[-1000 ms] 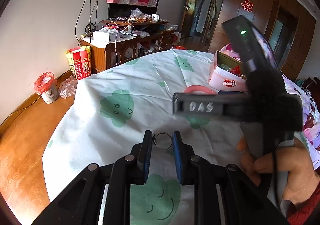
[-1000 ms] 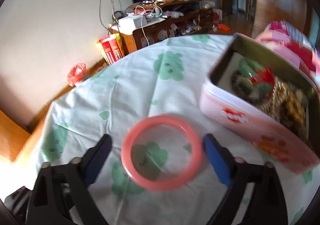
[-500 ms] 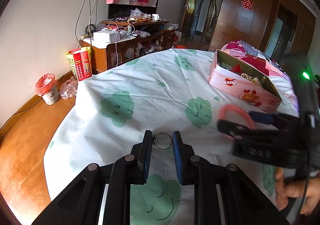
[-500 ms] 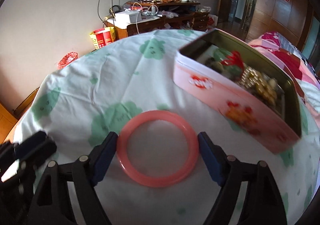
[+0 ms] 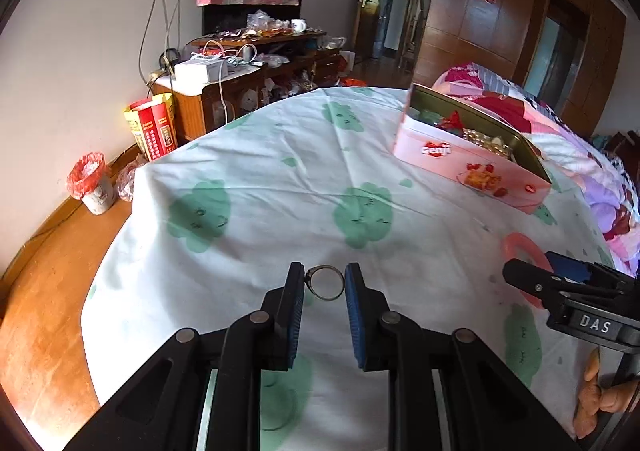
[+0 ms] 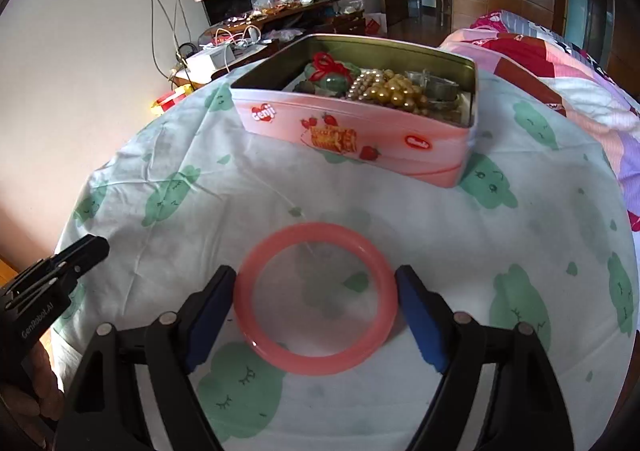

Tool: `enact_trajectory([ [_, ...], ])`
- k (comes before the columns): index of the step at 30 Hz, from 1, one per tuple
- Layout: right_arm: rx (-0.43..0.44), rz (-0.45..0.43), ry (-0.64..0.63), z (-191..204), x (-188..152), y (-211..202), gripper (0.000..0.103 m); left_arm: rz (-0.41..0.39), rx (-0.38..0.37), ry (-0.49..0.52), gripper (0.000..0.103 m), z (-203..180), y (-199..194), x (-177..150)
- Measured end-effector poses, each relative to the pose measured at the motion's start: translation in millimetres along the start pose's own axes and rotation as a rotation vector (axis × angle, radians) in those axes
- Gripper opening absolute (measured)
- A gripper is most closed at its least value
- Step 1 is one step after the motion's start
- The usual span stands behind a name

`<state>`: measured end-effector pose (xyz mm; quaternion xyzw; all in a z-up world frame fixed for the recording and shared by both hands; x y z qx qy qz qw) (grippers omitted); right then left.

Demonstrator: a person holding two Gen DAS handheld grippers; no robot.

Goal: Organize jewelry
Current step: 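Lift the ring and pink bangle and carry them over the tin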

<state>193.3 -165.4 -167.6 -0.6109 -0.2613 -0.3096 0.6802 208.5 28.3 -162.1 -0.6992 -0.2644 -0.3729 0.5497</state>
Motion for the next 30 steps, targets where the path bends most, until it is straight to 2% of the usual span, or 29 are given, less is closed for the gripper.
enact_trajectory([
  [4, -0.013, -0.006, 0.012, -4.5, -3.6, -1.8, 0.083, 0.004, -0.013, 0.038, 0.021, -18.6, 0.9, 4.9],
  [12, -0.025, -0.013, 0.023, -13.5, -7.8, -8.0, 0.083, 0.072, -0.045, 0.04, 0.021, -49.8, 20.4, 4.8],
  [21, -0.047, -0.003, 0.036, -17.5, -11.4, -12.8, 0.083, 0.139, -0.059, 0.041, 0.021, -58.4, 29.1, -4.6],
  [30, -0.057, -0.008, 0.054, -24.2, -16.0, -21.1, 0.083, 0.133, -0.096, 0.029, 0.021, -63.6, 24.7, -4.7],
])
Point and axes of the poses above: each gripper's, at about its wrist camera, not at the fingertips, and y roughly the way its jaws point, z to its left, x to its top, the point moved 8 cm from there along y, roughly the way its jaws point, and after that the axes turned 10 degrees about -z, right-handed, at the moved point
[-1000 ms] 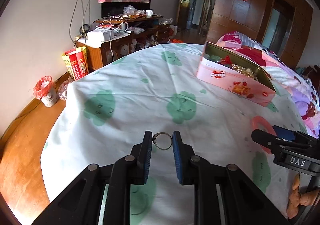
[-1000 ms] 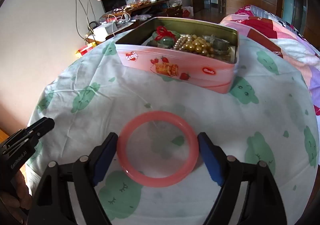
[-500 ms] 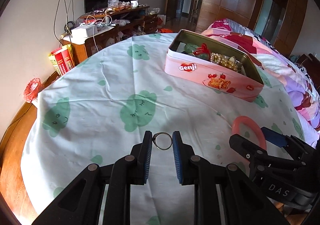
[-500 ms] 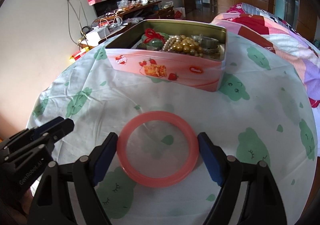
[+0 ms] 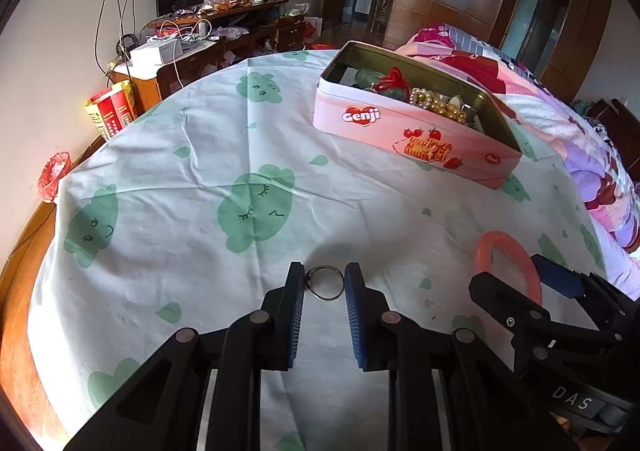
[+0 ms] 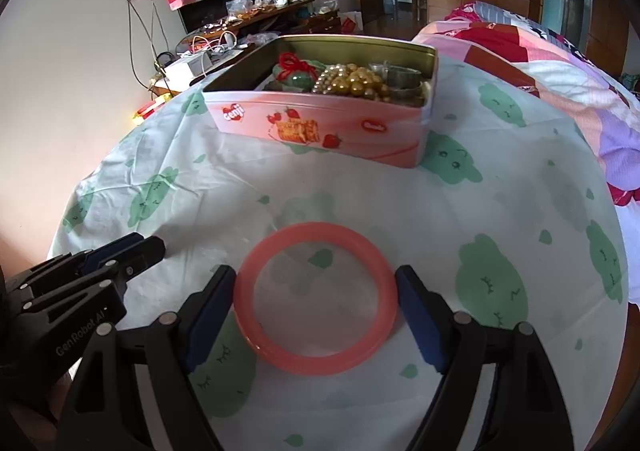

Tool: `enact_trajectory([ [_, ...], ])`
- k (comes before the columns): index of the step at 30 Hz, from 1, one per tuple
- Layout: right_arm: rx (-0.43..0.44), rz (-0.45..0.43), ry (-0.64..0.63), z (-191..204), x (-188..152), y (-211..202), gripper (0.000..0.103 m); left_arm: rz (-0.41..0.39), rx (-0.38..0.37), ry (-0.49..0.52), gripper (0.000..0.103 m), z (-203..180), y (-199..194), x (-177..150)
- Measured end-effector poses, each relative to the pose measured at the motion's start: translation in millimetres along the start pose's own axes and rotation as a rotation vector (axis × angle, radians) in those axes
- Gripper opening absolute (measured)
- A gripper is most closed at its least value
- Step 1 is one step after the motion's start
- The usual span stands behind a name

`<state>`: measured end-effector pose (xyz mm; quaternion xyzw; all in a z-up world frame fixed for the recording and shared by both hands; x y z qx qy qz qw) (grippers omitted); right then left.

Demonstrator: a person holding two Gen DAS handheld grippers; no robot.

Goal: Organize jewelry
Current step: 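Lift the ring and pink bangle and carry them over the tin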

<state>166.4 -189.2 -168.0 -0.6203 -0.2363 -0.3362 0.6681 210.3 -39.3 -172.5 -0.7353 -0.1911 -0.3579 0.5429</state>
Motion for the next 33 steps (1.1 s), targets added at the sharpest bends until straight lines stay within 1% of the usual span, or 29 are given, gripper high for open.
enact_trajectory([
  [2, -0.005, -0.013, 0.008, -3.3, 1.3, -4.8, 0.083, -0.004, -0.033, -0.017, 0.021, -4.8, -1.4, 0.0],
  [5, -0.031, -0.03, -0.001, -9.4, 2.1, -11.5, 0.083, -0.011, -0.042, -0.004, 0.021, -12.9, -2.7, 0.8],
  [8, -0.052, -0.039, 0.009, -18.6, 2.3, -16.4, 0.083, -0.011, -0.065, -0.014, 0.021, -19.4, -4.2, 2.9],
  [11, -0.064, -0.039, 0.021, -25.5, 2.2, -19.2, 0.083, -0.017, -0.07, -0.005, 0.021, -23.9, -6.4, 5.0],
  [14, -0.074, -0.045, 0.035, -32.2, 3.0, -22.9, 0.083, -0.035, -0.096, -0.008, 0.021, -25.7, -11.1, 7.2],
  [18, -0.071, -0.073, 0.051, -36.4, 7.4, -30.5, 0.083, -0.083, -0.147, -0.039, 0.021, -24.2, -24.7, 11.7],
  [21, -0.072, -0.091, 0.052, -36.6, 10.6, -34.7, 0.083, -0.114, -0.156, -0.045, 0.021, -23.0, -31.1, 17.2],
  [26, -0.057, -0.119, 0.059, -34.4, 17.8, -38.9, 0.083, -0.115, -0.153, -0.039, 0.021, -27.4, -31.8, 22.6],
  [28, -0.042, -0.132, 0.06, -32.2, 21.6, -41.3, 0.083, -0.119, -0.161, -0.028, 0.021, -32.8, -33.4, 26.1],
  [33, -0.037, -0.169, 0.057, -30.8, 35.3, -49.3, 0.083, -0.144, -0.178, -0.002, 0.021, -45.0, -38.5, 37.5],
])
Point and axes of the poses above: each gripper's, at about its wrist camera, not at the fingertips, and y roughly the way its jaws point, z to its left, x to its top, the point moved 8 cm from there along y, roughly the way its jaws point, and after that the axes turned 10 degrees about -z, right-handed, at the moved point
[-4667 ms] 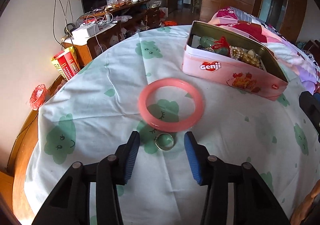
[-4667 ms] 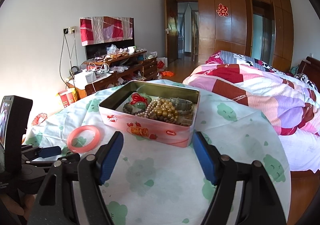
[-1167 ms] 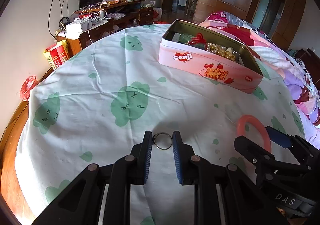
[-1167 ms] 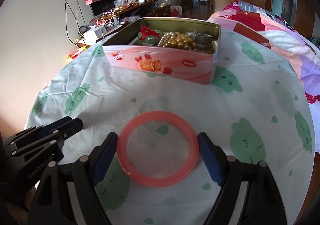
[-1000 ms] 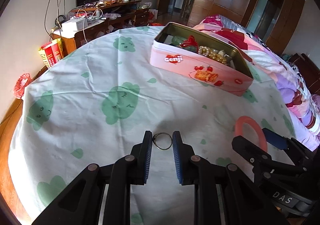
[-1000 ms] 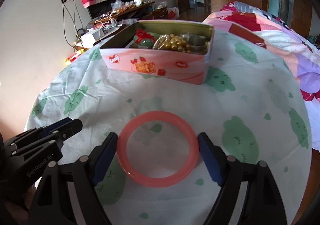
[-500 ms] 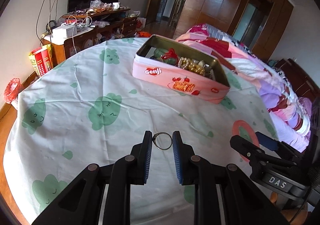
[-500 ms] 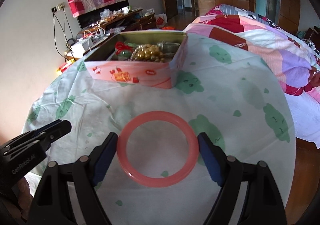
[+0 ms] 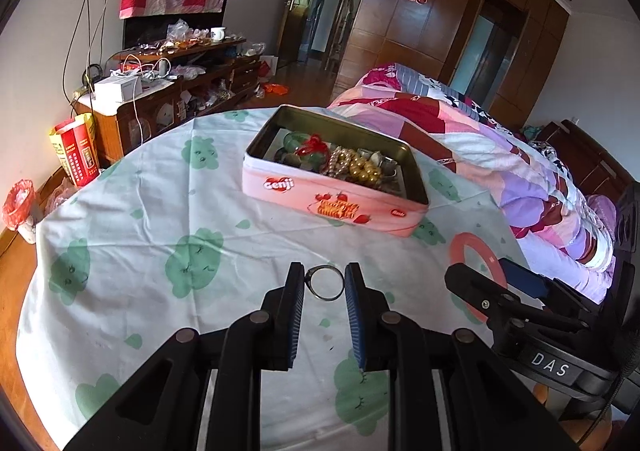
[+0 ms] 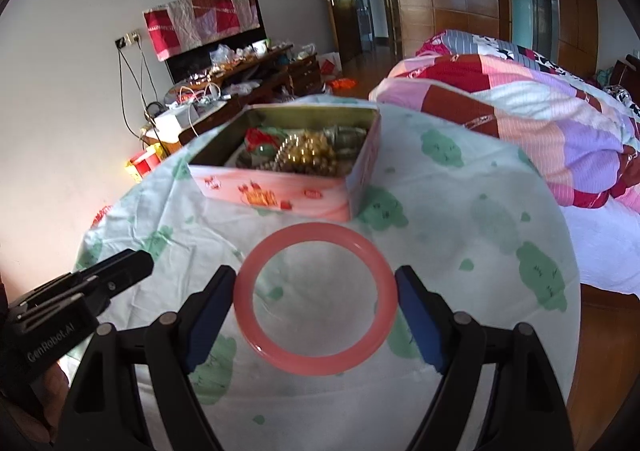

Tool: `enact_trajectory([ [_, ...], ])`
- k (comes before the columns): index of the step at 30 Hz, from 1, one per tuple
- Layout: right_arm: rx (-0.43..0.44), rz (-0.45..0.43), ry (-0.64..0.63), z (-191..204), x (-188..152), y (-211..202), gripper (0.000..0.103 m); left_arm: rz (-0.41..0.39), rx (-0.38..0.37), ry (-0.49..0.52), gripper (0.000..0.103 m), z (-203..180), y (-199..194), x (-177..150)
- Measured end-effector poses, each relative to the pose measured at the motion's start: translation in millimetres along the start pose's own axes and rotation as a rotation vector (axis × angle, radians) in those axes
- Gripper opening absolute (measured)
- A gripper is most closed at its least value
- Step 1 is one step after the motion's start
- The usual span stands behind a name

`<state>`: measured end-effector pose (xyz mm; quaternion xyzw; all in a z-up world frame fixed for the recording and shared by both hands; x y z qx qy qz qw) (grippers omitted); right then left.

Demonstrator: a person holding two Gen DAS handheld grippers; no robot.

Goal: Organize jewelry
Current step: 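Lift the ring and pink bangle and carry them over the tin, then lower the ring and pink bangle into the tin and open both tools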

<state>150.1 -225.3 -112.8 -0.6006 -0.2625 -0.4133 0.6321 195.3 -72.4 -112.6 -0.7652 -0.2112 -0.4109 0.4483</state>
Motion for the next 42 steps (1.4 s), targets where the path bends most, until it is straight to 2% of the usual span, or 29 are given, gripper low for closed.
enact_trajectory([
  [5, -0.018, -0.015, -0.004, -2.3, 6.6, 1.1, 0.083, 0.017, 0.009, 0.016, 0.021, -3.0, 10.8, 4.4],
  [9, -0.028, -0.03, -0.004, -6.6, 15.6, 1.8, 0.083, -0.001, -0.005, 0.008, 0.021, -4.3, 15.6, 16.5],
  [16, -0.04, -0.084, -0.01, -11.6, 50.7, 13.8, 0.083, -0.042, -0.005, 0.011, 0.021, -4.9, 34.3, 46.8],
  [24, -0.048, -0.115, 0.003, -11.2, 90.9, 51.7, 0.083, -0.054, 0.02, 0.021, 0.021, -4.2, 72.2, 80.2],
  [29, -0.057, -0.11, 0.016, -11.9, 100.9, 72.8, 0.083, -0.041, 0.038, 0.035, 0.021, -2.6, 94.9, 87.8],
  [33, -0.067, -0.103, -0.021, -9.5, 105.8, 89.4, 0.083, -0.021, 0.051, 0.02, 0.021, 4.3, 114.3, 90.5],
  [42, -0.086, -0.044, -0.04, -17.6, 101.9, 125.2, 0.083, 0.045, 0.078, 0.005, 0.021, 16.6, 146.7, 81.0],
])
Point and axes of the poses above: each gripper's, at about its wrist camera, not at the fingertips, and y roughly the way its jaws point, z to its left, x to its top, the point moved 8 cm from there along y, roughly the way its jaws point, and after that the axes turned 10 degrees about -z, right-handed, at the moved point
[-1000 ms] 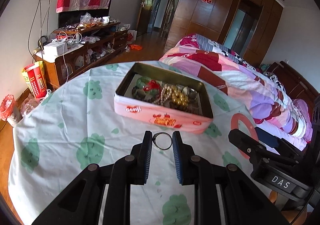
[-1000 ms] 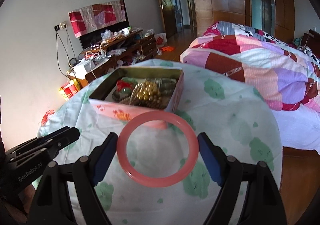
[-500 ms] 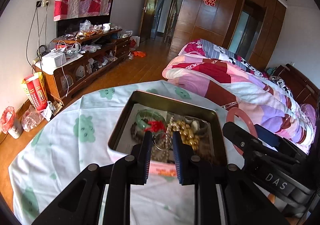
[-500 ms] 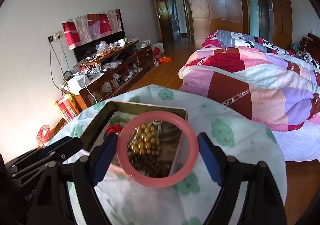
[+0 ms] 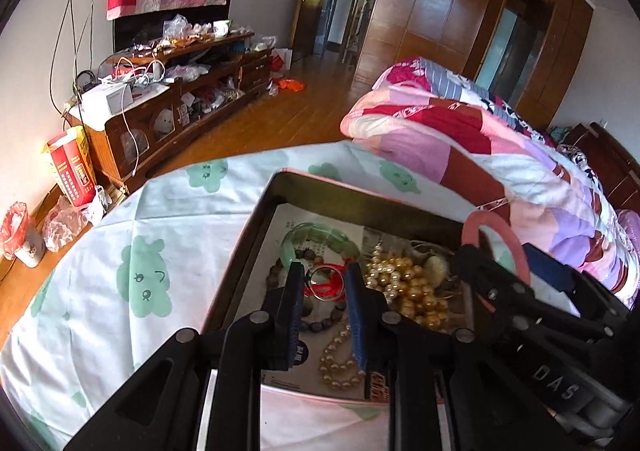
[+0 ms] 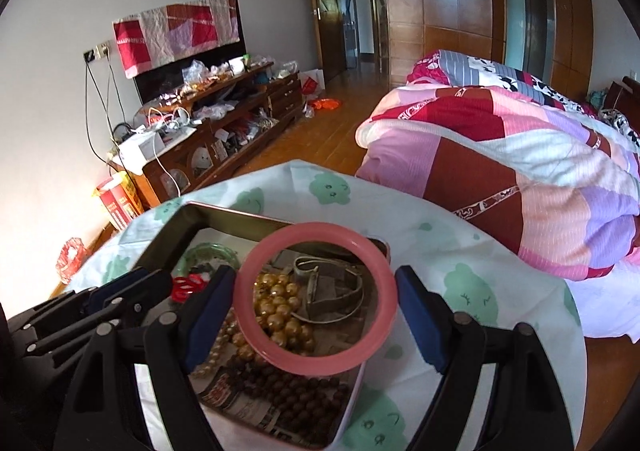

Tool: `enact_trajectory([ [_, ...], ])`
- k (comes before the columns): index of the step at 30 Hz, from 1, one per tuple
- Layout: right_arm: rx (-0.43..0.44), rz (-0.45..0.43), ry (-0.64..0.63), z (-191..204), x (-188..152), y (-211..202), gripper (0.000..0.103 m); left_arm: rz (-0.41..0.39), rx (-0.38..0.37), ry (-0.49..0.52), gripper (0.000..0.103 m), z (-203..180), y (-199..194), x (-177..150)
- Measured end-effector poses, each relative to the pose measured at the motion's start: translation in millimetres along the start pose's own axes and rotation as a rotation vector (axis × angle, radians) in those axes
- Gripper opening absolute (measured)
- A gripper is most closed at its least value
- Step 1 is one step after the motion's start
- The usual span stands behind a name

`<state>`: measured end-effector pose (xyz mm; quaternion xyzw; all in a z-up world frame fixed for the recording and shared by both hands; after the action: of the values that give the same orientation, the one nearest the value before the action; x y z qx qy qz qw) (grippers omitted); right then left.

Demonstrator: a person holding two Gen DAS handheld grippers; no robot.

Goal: Organize jewelry
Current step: 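Lower the ring and pink bangle into the tin and open both tools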

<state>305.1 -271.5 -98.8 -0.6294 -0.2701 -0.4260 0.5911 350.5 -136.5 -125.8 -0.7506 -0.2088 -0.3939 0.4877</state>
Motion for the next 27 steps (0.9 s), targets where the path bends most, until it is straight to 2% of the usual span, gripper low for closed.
enact_trajectory([
  [8, 0.006, 0.051, -0.036, 1.6, -3.1, 25.2, 0.083, 0.04, 0.02, 0.007, 0.02, 7.0, 14.7, -9.1],
  [13, 0.015, 0.068, -0.049, 5.3, -6.2, 32.0, 0.083, 0.03, 0.04, 0.045, 0.02, 13.2, 15.2, -10.7],
  [18, 0.061, 0.104, -0.057, 13.9, -13.6, 38.9, 0.084, 0.011, 0.075, 0.173, 0.021, 10.2, 17.6, -14.9],
  [21, 0.068, 0.132, -0.08, 18.0, -16.8, 40.8, 0.084, 0.006, 0.053, 0.185, 0.021, 10.9, 17.0, -14.9],
  [23, 0.081, 0.164, -0.098, 21.1, -20.4, 42.3, 0.084, 0.008, 0.065, 0.207, 0.022, 10.7, 18.2, -15.5],
  [25, 0.081, 0.18, -0.099, 22.3, -21.9, 43.0, 0.084, 0.012, 0.091, 0.238, 0.026, 8.0, 20.0, -18.0],
  [26, 0.076, 0.183, -0.098, 22.8, -21.9, 42.9, 0.084, 0.018, 0.101, 0.257, 0.034, 5.6, 20.8, -20.0],
  [27, 0.07, 0.186, -0.096, 22.2, -22.9, 42.6, 0.084, 0.022, 0.107, 0.266, 0.049, 2.1, 20.6, -22.1],
])
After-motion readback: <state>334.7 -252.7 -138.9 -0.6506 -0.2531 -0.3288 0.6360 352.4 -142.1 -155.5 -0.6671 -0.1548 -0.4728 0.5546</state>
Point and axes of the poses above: each gripper's, at about its wrist camera, not at the fingertips, and y roughly the way its jaws point, z to its left, x to its top, the point moved 8 cm from there along y, roughly the way its jaws point, and after that the axes turned 10 degrees about -z, right-handed, at the moved point
